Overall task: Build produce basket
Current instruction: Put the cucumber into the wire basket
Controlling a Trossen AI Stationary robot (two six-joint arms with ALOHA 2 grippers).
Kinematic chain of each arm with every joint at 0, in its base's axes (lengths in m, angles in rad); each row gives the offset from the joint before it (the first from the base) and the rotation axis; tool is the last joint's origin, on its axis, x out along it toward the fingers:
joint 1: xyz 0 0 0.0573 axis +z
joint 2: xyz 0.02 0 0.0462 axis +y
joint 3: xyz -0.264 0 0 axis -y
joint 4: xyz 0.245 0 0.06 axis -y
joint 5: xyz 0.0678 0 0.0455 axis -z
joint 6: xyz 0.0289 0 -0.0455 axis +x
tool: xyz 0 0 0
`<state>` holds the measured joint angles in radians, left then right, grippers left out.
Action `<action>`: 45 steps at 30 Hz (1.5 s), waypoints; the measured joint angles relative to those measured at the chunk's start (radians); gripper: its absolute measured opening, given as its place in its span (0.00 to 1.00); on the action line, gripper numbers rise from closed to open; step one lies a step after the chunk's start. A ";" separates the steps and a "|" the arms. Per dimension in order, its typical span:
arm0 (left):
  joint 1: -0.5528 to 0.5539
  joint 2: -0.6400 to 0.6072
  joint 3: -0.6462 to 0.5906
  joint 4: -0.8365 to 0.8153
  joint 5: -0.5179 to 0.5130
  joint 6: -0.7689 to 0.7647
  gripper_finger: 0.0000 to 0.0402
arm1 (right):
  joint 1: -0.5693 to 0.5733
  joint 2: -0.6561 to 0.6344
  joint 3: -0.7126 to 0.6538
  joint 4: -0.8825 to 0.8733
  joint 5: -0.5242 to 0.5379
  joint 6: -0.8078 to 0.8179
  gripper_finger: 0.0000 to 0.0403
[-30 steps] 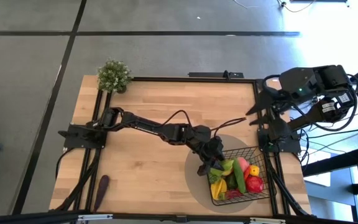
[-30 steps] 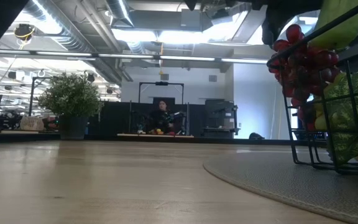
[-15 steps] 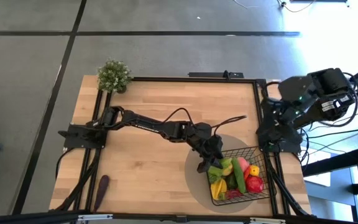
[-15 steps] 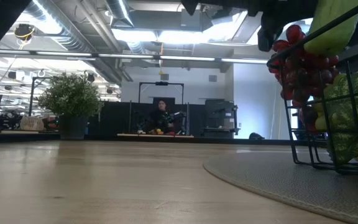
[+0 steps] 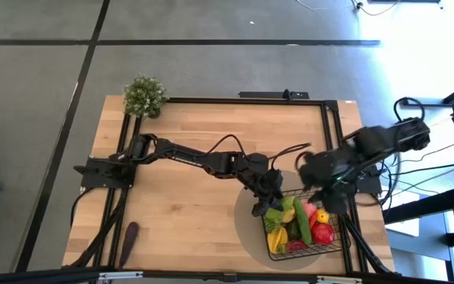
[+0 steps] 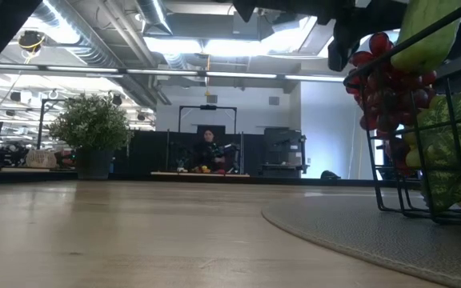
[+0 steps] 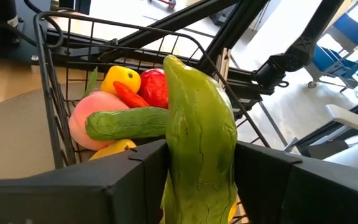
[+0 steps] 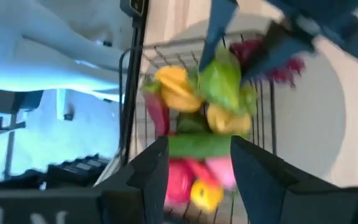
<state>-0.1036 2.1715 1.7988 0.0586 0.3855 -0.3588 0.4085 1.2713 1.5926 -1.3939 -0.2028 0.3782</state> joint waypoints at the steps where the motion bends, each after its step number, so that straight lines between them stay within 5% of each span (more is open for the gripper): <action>1: 0.000 0.000 0.000 -0.001 0.000 -0.002 0.37 | 0.003 0.001 -0.036 0.047 0.001 -0.021 0.40; 15: -0.007 0.000 0.000 -0.023 0.000 -0.005 0.37 | 0.003 -0.001 -0.275 0.407 0.005 -0.206 0.40; 36: -0.015 0.000 0.000 -0.026 -0.009 -0.005 0.37 | 0.002 -0.001 -0.390 0.454 -0.006 -0.092 0.40; 45: -0.015 0.000 0.000 -0.024 -0.008 -0.005 0.37 | 0.003 -0.001 -0.390 0.446 -0.095 -0.066 0.40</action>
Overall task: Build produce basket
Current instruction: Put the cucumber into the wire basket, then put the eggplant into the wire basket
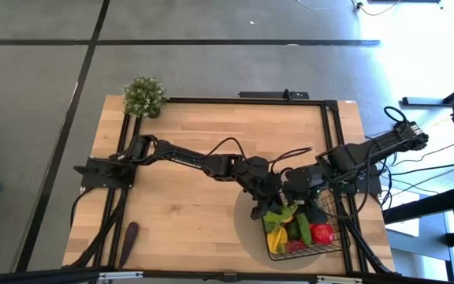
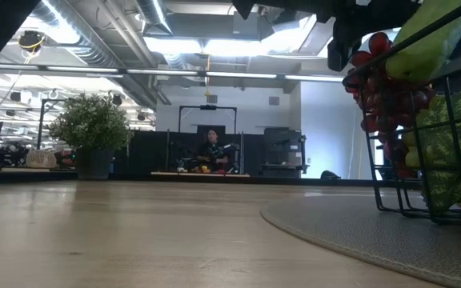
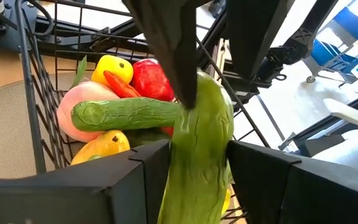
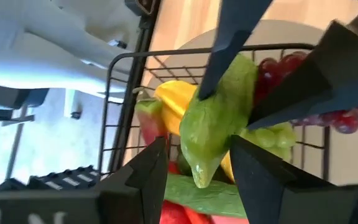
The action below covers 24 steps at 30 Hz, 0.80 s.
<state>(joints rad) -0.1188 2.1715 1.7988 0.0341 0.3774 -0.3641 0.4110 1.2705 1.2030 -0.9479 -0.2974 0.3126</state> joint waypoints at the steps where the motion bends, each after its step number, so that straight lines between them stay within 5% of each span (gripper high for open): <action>1: 0.000 0.000 0.000 -0.001 0.000 0.000 0.37 | 0.000 0.001 0.000 -0.002 -0.019 0.000 0.40; 6: 0.003 0.000 0.001 -0.016 0.002 0.000 0.37 | 0.000 0.008 0.000 -0.011 -0.118 0.007 0.40; 14: 0.013 -0.004 0.001 -0.054 0.009 0.012 0.37 | 0.000 0.010 0.007 -0.020 -0.118 -0.002 0.40; 21: 0.050 -0.106 0.001 -0.358 -0.003 0.032 0.37 | 0.000 0.008 0.107 -0.067 -0.100 -0.003 0.40; 24: 0.052 -0.169 0.001 -0.474 -0.087 0.034 0.37 | 0.000 0.007 0.161 -0.106 -0.097 -0.017 0.40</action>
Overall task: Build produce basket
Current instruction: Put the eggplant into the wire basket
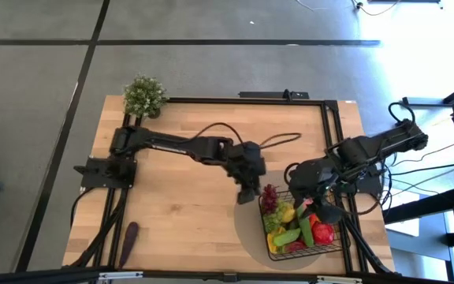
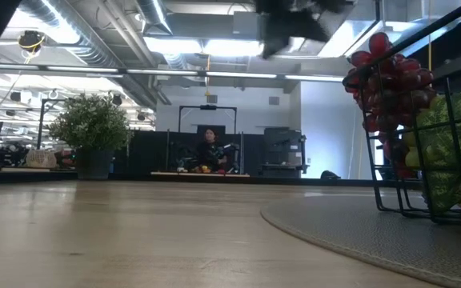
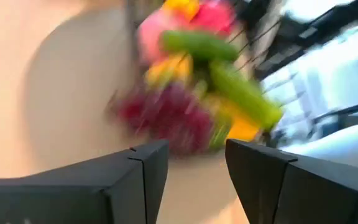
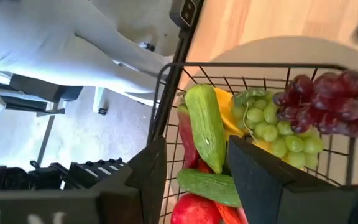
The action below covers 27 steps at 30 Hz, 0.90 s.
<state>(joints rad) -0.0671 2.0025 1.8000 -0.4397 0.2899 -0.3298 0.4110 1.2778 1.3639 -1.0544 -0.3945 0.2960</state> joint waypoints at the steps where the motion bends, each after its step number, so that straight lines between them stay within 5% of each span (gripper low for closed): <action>1: 0.000 -0.028 0.000 -0.066 -0.036 0.000 0.37 | 0.000 0.000 0.020 -0.015 0.001 -0.013 0.40; 9: -0.009 -0.172 -0.001 -0.463 -0.210 -0.193 0.37 | 0.000 -0.017 0.172 -0.158 0.163 -0.116 0.40; 18: -0.115 -0.259 0.000 -0.834 -0.285 -0.547 0.37 | -0.002 -0.047 0.195 -0.185 0.373 -0.248 0.40; 27: -0.294 -0.303 -0.001 -1.023 -0.309 -0.899 0.37 | -0.057 -0.052 0.195 -0.189 0.385 -0.304 0.40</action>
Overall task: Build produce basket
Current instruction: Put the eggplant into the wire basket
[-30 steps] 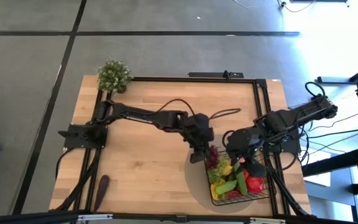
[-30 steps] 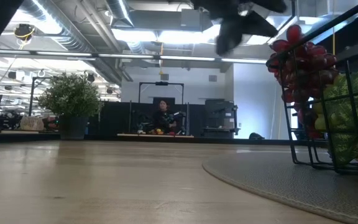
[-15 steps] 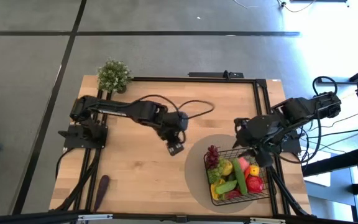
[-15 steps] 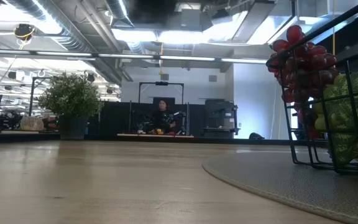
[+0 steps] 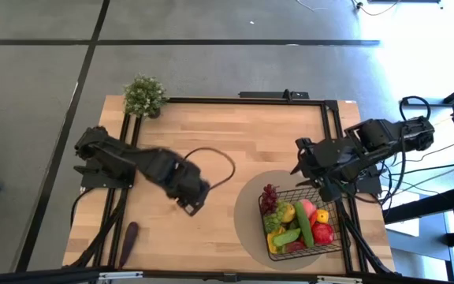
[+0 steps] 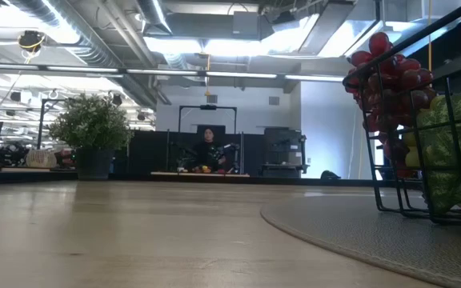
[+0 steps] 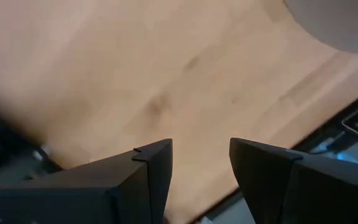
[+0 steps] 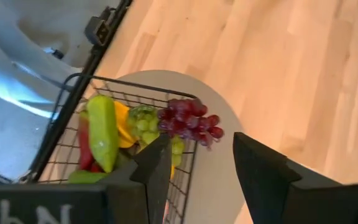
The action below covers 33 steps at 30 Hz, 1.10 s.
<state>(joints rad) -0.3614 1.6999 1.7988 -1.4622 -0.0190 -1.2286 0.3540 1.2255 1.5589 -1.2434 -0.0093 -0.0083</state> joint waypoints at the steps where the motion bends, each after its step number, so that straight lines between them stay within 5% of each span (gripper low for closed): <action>1: -0.023 0.000 0.000 -0.005 0.001 -0.042 0.37 | -0.013 0.000 0.000 0.001 0.001 -0.007 0.40; 11: -0.275 0.000 -0.013 -0.099 0.005 -0.510 0.37 | -0.127 0.000 0.000 0.018 -0.051 -0.131 0.40; 22: -0.577 0.001 -0.229 -0.013 0.008 -1.056 0.37 | -0.198 0.000 0.000 0.109 -0.111 -0.209 0.40; 33: -0.722 0.001 -0.471 0.090 0.047 -1.126 0.37 | -0.238 0.000 0.000 0.153 -0.143 -0.174 0.40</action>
<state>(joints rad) -1.0838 1.7008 1.3281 -1.3723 0.0284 -2.3548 0.1156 1.2259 1.5589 -1.0906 -0.1526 -0.1827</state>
